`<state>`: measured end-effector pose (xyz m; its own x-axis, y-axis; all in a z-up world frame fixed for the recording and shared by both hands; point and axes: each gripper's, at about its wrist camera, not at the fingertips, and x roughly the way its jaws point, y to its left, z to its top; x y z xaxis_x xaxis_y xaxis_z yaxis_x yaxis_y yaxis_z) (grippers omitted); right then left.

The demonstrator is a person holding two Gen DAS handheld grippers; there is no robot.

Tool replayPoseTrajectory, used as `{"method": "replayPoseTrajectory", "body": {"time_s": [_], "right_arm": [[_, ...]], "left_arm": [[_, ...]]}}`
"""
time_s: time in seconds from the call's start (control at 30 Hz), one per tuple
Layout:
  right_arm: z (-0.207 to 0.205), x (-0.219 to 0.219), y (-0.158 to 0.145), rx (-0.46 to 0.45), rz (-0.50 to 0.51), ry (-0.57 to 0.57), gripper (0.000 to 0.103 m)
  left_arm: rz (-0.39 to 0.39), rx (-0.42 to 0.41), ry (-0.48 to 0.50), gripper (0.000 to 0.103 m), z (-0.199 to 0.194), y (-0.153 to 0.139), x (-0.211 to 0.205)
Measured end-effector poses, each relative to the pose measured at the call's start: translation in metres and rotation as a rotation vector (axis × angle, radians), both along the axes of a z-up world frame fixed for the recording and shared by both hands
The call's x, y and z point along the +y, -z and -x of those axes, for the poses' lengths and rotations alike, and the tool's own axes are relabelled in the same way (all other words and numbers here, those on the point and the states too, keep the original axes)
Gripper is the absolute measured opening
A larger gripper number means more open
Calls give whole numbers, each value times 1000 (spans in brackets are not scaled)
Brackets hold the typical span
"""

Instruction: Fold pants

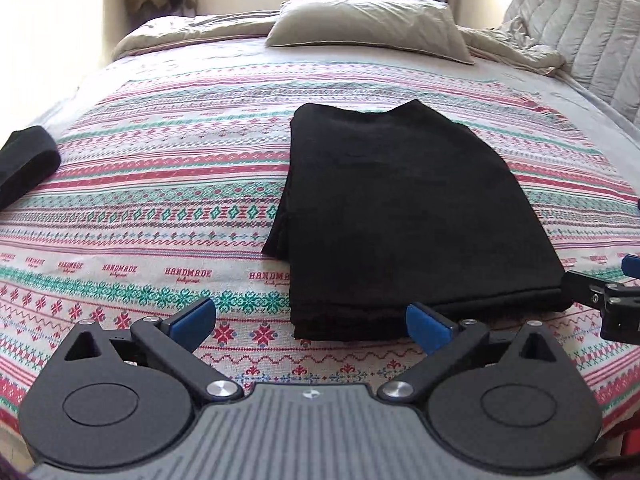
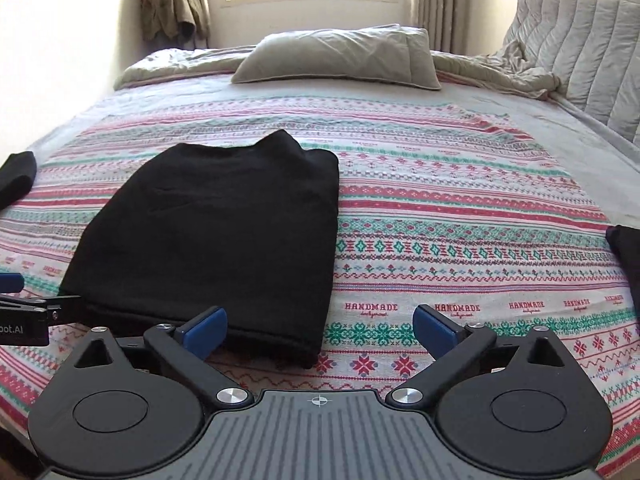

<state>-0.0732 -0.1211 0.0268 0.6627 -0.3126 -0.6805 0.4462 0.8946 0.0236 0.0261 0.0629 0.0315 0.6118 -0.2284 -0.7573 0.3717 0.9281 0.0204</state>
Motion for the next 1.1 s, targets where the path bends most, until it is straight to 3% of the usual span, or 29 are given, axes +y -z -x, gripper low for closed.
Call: {"method": "replayPoseTrajectory", "body": {"time_s": [0.13, 1.1], "right_arm": [[-2, 4, 2, 8, -5, -5, 101], [-9, 14, 16, 63, 4, -36, 102]], "left_arm": [[-28, -33, -29, 103, 7, 0, -3], [-26, -5, -19, 103, 16, 5, -8]]}}
